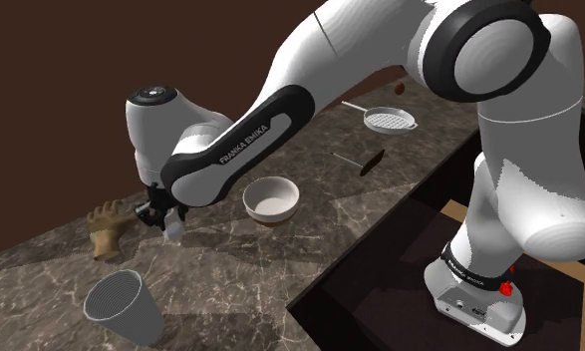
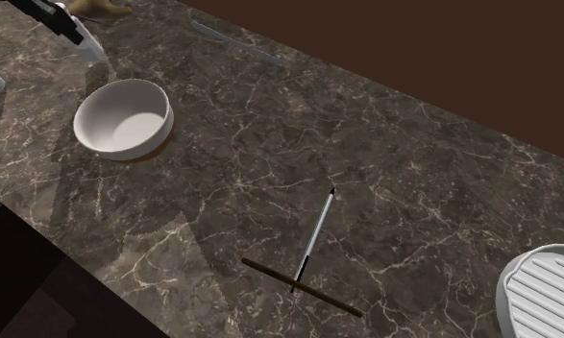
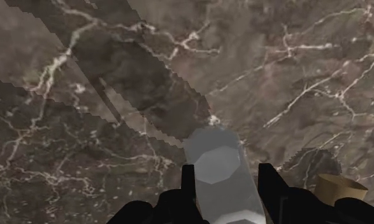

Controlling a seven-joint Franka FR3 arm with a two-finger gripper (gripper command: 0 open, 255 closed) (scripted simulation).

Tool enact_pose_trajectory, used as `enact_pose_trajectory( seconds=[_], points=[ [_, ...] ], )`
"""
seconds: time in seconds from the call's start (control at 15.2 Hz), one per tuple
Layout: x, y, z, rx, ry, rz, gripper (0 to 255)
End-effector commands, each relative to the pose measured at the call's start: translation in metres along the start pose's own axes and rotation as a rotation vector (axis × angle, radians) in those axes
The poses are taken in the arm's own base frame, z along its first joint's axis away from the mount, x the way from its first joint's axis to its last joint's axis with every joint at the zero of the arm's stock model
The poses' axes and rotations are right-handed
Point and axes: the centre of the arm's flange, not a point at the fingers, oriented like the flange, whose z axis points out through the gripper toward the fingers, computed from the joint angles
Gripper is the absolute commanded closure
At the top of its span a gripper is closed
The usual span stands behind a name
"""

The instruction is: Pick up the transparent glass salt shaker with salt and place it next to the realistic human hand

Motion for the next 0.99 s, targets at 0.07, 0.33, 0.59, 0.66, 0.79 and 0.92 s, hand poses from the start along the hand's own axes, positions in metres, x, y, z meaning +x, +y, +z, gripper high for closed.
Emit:
enact_pose_trajectory(
  seconds=[0.07,0.33,0.59,0.66,0.79,0.92],
  points=[
    [-0.002,0.000,0.006,0.000,0.000,0.000,255],
    [-0.002,0.000,0.006,0.000,0.000,0.000,255],
    [-0.002,0.000,0.006,0.000,0.000,0.000,0],
    [-0.002,0.000,0.006,0.000,0.000,0.000,0],
    [-0.002,0.000,0.006,0.000,0.000,0.000,0],
    [-0.002,0.000,-0.007,0.000,0.000,0.000,0]
  ],
)
